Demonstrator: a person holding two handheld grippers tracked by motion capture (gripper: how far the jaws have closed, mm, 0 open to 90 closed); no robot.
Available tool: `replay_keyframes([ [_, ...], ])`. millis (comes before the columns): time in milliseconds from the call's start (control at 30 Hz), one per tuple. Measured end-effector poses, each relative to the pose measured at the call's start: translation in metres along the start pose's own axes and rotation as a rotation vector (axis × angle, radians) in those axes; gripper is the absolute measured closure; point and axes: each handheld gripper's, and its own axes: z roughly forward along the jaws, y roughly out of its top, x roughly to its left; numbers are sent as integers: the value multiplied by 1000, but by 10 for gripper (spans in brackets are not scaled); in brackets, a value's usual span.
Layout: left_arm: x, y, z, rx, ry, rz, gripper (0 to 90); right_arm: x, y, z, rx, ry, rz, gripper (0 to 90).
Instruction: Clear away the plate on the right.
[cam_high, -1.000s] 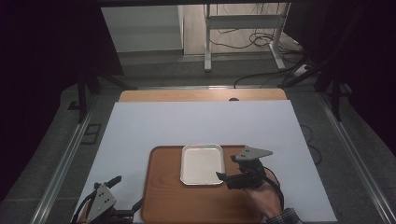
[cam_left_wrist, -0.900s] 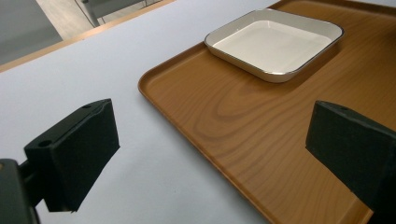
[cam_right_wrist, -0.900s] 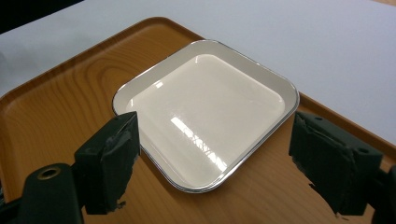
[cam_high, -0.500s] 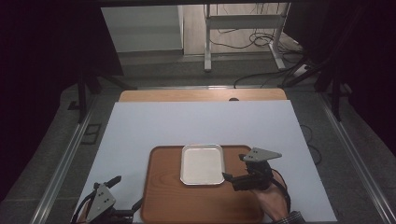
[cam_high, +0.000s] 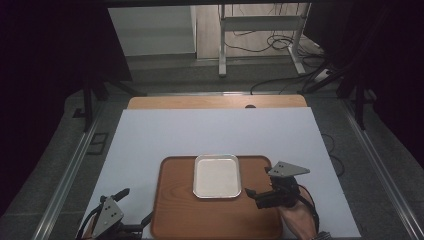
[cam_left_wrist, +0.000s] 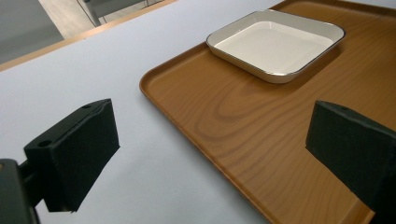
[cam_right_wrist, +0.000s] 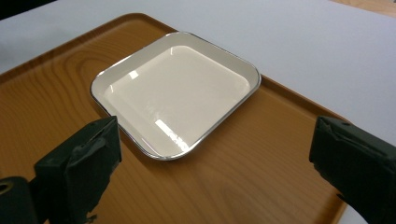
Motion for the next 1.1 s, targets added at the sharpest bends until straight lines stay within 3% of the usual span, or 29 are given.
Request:
replay_keyframes([
  [733,0,0,0,-1,2,-5,23,-11,-12,-25,-18,-65,11,0],
  [1100,0,0,0,-1,4,-3,23,-17,-22,-39,-23,-133,20,0],
])
